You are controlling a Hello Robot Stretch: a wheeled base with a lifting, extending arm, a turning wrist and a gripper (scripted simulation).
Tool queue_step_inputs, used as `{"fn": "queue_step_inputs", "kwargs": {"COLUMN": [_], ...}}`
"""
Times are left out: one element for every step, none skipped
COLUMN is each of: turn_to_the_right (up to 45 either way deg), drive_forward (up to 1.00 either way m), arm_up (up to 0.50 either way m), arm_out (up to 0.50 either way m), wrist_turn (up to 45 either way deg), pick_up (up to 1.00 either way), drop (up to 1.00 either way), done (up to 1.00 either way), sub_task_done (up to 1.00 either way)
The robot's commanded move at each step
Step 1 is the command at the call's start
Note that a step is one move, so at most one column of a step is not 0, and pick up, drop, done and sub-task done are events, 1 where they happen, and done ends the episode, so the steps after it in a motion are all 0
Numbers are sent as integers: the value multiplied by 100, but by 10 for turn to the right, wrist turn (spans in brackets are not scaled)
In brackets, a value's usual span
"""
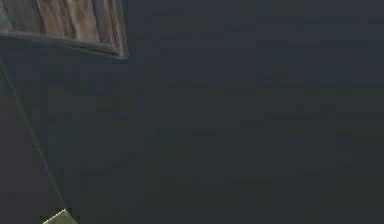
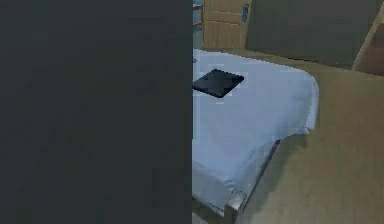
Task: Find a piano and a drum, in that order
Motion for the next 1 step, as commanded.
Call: {"fn": "queue_step_inputs", "kwargs": {"turn_to_the_right": [-450], "drive_forward": [0], "arm_up": [0], "arm_out": [0], "wrist_turn": [0], "pick_up": [0], "drop": [0], "done": [0], "sub_task_done": [0]}}
